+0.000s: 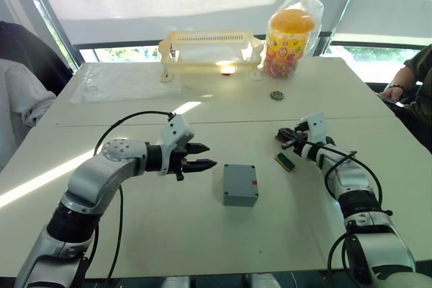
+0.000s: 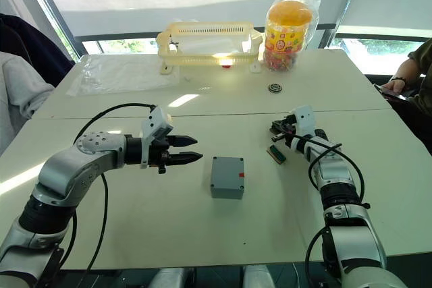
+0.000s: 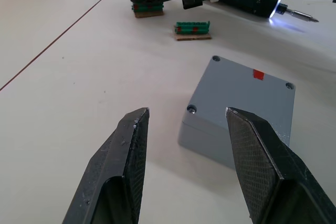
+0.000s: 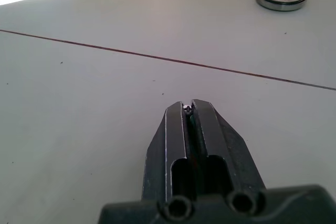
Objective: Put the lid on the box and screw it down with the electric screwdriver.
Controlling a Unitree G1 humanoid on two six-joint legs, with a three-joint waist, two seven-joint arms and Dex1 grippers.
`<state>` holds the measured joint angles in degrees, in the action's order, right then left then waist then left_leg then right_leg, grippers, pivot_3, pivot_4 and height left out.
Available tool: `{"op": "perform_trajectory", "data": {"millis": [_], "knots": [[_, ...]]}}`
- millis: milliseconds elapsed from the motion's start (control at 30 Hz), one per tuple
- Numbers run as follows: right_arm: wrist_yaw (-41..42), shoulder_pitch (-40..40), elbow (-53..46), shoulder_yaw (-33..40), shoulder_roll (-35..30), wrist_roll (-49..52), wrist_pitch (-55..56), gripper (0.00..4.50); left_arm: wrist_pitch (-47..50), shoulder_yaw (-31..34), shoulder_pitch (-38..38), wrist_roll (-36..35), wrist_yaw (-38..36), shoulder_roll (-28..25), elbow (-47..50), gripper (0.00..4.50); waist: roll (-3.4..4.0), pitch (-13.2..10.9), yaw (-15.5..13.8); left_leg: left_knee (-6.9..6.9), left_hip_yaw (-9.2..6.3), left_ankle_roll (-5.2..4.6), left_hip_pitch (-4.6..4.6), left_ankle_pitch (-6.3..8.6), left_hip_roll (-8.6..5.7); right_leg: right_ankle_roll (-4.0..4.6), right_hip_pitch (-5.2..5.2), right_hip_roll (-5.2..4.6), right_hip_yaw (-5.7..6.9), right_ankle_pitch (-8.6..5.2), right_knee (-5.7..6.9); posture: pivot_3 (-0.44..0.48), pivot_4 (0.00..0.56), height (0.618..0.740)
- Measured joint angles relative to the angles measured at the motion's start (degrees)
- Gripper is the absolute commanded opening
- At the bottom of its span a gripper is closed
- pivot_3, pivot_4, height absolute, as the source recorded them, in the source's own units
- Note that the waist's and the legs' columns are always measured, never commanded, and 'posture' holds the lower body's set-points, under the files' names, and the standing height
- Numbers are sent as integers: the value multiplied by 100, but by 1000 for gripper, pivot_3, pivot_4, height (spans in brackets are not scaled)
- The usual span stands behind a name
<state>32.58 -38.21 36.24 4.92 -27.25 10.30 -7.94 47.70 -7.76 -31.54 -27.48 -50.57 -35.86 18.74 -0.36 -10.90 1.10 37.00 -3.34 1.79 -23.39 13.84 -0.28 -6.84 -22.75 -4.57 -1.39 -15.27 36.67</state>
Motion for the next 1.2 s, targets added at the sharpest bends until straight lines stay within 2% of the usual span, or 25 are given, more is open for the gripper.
{"op": "perform_trajectory", "data": {"millis": [333,500,633,733,833,1200], "knots": [[-123,340,-1098,186,15,201,-514,128,-96,-50,-2,61,-16,20,-53,2349,0,0,-15,0,0,0,-1,0,0,0,-2,0,0,0,3,0,150,740],[323,1202,-3240,259,-161,859,-1220,128,-86,-49,-9,45,-190,-152,-26,2349,0,0,-19,-2,-5,-1,-2,0,0,-2,-5,1,1,-2,10,0,150,740],[590,2211,-5183,254,-460,1639,-2204,128,-86,-109,22,-24,-536,-513,277,2349,-1,0,-25,-1,-7,-1,0,1,1,-1,-4,0,1,-4,14,0,150,740],[546,2667,-6051,180,-511,1971,-2710,128,-86,-211,32,-79,-708,-613,488,2349,-1,1,-29,1,-7,-1,2,1,1,0,-1,-1,1,-5,15,0,150,740],[415,2821,-6405,96,-504,2060,-2938,128,-83,-261,30,-108,-735,-589,502,2349,-2,0,-30,3,-7,-1,2,1,1,10,-1,-1,2,-10,14,0,150,740],[222,2872,-6384,-253,-408,1914,-2914,128,-82,-267,9,-126,-668,-462,467,2349,-2,0,-31,3,-7,-1,1,1,1,1,-2,0,2,-6,14,0,150,740]]}}
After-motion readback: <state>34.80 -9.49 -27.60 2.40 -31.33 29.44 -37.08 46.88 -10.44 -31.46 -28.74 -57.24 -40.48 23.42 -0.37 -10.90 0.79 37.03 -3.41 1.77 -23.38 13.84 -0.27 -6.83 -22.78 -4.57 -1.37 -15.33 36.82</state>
